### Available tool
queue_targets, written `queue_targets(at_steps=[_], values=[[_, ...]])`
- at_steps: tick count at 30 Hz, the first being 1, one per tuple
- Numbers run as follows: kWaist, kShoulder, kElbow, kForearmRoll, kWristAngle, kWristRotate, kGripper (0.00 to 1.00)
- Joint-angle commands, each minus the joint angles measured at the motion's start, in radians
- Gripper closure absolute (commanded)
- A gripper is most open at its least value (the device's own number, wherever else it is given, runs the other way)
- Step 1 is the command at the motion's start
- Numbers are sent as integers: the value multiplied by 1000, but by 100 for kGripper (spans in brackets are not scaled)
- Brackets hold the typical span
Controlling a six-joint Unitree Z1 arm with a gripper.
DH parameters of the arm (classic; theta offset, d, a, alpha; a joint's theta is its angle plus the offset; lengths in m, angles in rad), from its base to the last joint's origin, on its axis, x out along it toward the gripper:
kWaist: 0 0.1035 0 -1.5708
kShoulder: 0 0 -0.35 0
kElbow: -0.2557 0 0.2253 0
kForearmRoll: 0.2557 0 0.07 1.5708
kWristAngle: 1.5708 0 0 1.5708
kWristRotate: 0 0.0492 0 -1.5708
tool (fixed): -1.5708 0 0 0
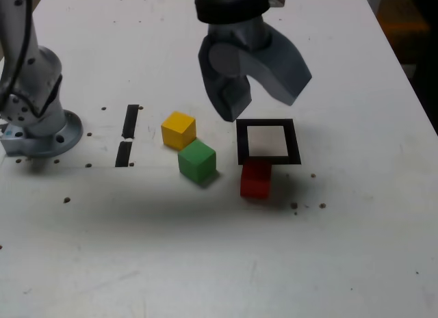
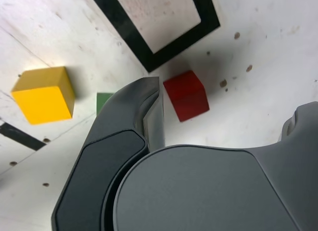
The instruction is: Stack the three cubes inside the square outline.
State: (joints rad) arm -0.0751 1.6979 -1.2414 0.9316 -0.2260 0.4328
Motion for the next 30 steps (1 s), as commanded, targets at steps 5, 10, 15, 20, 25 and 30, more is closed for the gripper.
queue_targets(at_steps=[5,10,15,20,25,30], values=[[-48,-1,41,22,-11,-6,7],[-130,25,8,108,-18,-53,7],[-168,57,-98,223,8,-121,7],[-180,113,-169,261,22,-170,7],[-181,161,-174,238,32,-202,7],[-181,195,-176,209,36,-224,7]])
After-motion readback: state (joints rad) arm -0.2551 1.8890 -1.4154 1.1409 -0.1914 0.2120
